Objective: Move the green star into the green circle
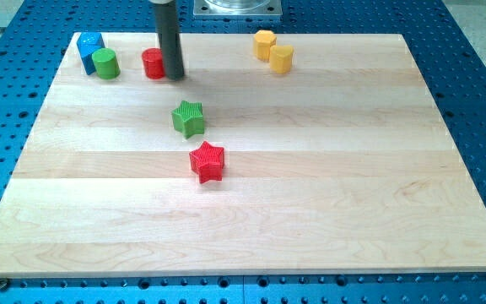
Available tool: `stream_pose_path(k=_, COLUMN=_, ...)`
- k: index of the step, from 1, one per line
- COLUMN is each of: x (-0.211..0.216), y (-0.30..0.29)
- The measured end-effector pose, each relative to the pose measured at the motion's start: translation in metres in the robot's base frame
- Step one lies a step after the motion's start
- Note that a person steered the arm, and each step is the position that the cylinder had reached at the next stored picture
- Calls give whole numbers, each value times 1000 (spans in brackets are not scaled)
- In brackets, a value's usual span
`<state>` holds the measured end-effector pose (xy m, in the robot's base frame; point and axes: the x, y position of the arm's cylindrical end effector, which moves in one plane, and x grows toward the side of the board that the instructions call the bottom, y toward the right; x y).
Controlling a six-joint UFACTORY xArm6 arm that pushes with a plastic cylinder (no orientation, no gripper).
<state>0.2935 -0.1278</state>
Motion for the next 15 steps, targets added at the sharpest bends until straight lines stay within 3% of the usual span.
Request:
stream_pose_path(k=1, x=0, y=-50)
stream_pose_path(k=2, x=21, y=15)
stream_pose_path(k=3, x=57, y=134)
stream_pose_path(k=4, x=131, y=112)
stream_pose_path(k=6, x=63, y=-18)
stream_pose_path(k=7, x=100, y=54)
stream_pose_path(k=8, x=136, y=22)
stream_pose_path(k=9, x=111, y=-25)
stream_pose_path(k=10, x=63, y=-31)
stream_pose_path(k=11, x=73, y=-24)
stream_pose_path(k=12, x=111, y=-30)
stream_pose_path(k=14, x=52, y=-107)
stream_pose_path(k=15, x=89, y=-98)
